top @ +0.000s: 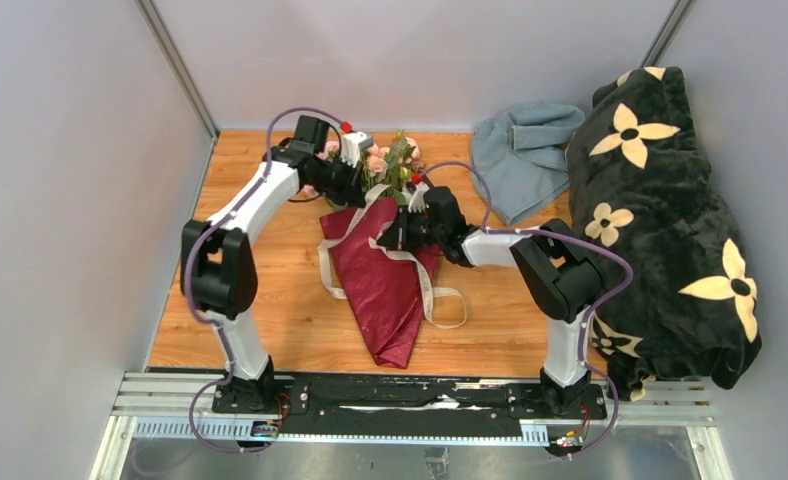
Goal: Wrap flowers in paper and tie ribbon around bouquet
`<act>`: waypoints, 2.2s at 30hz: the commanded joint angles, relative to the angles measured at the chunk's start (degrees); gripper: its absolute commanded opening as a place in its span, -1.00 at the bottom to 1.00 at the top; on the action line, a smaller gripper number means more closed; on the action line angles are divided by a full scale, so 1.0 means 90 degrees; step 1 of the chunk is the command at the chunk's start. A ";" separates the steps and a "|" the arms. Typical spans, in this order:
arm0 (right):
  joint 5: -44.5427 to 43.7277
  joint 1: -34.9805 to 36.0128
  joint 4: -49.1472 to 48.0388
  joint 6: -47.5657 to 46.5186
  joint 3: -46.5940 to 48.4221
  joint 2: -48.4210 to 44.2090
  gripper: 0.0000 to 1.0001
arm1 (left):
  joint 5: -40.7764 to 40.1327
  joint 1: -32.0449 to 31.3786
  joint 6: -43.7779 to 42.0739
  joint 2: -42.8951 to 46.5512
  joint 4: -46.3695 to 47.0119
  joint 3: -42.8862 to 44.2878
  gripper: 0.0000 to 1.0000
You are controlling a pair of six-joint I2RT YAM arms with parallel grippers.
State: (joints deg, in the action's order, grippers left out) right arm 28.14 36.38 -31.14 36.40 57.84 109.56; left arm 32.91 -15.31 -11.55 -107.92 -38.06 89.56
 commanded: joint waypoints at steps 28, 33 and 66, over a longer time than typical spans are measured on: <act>0.1877 -0.0427 0.2886 -0.1865 0.2368 0.0625 -0.08 | 0.0857 -0.2045 0.0042 0.1184 0.0900 0.0119 -1.00; 0.2135 -0.0899 0.2665 -0.1523 0.1870 0.0205 -0.03 | 0.0661 -0.1954 0.0466 0.1169 0.1422 0.0068 -1.00; -0.0059 -0.0761 -0.3348 -0.0718 -0.1363 -0.1412 -0.27 | 0.0839 -0.1512 0.1450 0.1092 0.1736 -0.0112 -1.00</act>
State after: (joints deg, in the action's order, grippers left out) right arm 30.28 29.08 -57.10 28.23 43.16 95.31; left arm 39.42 -28.73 1.93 -98.87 -22.46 89.21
